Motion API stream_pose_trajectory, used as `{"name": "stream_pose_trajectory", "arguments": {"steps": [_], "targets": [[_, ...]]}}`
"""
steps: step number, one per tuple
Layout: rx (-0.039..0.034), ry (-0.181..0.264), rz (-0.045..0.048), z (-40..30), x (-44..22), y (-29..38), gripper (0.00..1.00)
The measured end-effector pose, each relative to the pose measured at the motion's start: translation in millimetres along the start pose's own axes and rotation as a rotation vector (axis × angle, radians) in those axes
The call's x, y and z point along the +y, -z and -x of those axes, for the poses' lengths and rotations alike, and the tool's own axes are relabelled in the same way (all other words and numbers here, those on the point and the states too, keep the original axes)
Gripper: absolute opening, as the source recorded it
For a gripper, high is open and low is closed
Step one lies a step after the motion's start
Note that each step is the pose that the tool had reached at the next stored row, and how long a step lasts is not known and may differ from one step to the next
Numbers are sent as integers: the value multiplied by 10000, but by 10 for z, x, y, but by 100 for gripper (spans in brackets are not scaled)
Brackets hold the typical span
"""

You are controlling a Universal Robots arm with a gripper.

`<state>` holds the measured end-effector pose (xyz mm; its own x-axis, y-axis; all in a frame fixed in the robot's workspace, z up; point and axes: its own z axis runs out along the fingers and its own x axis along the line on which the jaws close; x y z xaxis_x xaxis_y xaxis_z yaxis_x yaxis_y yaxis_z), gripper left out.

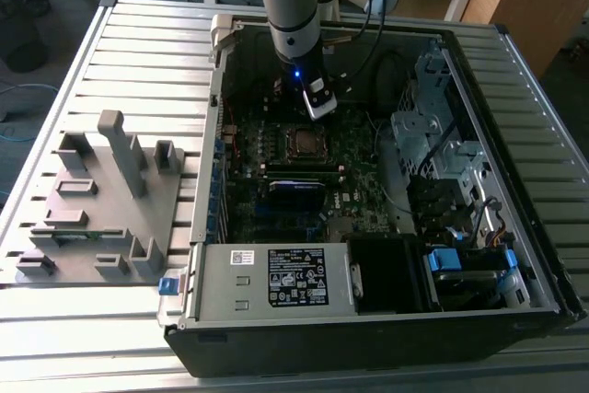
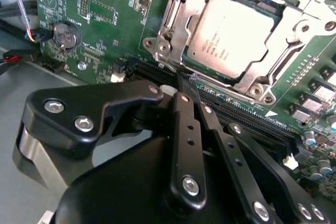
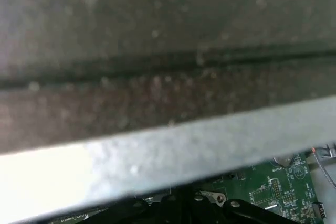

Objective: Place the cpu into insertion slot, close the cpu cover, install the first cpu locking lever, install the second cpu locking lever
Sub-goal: 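Install the first cpu locking lever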

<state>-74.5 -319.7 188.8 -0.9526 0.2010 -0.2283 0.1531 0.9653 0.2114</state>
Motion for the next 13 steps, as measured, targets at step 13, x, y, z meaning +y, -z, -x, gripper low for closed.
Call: {"name": "stream_pose_trajectory", "arguments": {"steps": [13], "targets": [[10, 3, -12, 116, -1, 47, 10]]}}
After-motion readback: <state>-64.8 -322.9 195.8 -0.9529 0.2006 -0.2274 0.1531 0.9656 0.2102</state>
